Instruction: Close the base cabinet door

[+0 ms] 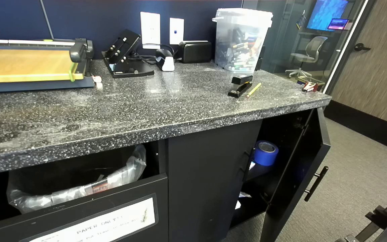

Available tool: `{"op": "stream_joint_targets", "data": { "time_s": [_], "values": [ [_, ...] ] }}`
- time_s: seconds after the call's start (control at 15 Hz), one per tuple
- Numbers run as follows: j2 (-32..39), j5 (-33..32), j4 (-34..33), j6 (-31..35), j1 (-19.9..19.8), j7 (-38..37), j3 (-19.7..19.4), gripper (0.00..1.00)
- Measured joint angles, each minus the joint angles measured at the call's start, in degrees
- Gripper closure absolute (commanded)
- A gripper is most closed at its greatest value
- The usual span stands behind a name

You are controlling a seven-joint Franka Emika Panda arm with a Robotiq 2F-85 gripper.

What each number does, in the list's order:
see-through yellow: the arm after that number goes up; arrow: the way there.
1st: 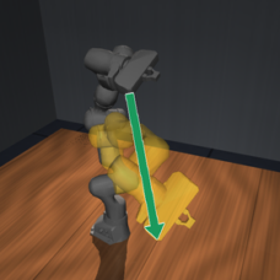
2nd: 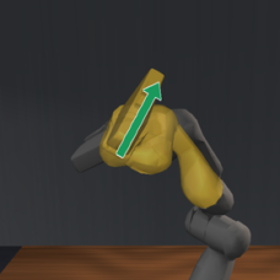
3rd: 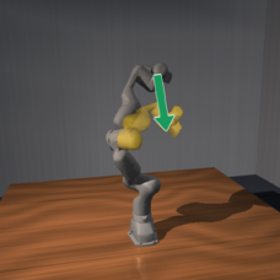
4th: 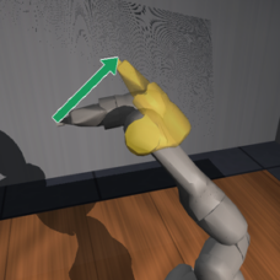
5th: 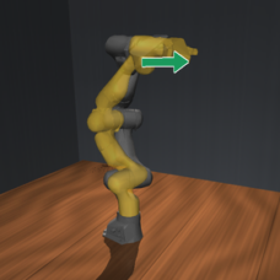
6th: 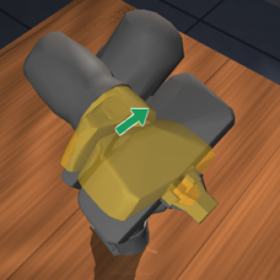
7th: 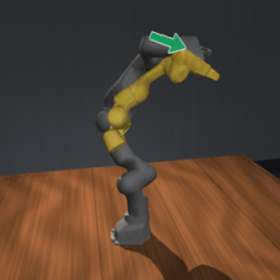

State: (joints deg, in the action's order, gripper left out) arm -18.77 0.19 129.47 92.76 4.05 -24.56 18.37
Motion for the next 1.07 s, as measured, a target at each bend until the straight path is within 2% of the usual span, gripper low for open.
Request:
{"op": "stream_joint_targets", "data": {
  "time_s": [0.2, 0.4, 0.67, 1.07],
  "values": [
    [0.84, -0.13, 0.47, 1.89, 0.06, 0.20, -1.45, 0.00],
    [5.07, -1.53, 0.35, 7.48, -1.03, 0.76, -4.82, 0.00],
    [15.76, -4.34, -3.62, 12.87, -3.96, 3.49, -10.84, 0.00],
    [36.05, -5.74, -16.74, 16.76, -5.92, 11.47, -18.26, 0.00]
  ]
}}
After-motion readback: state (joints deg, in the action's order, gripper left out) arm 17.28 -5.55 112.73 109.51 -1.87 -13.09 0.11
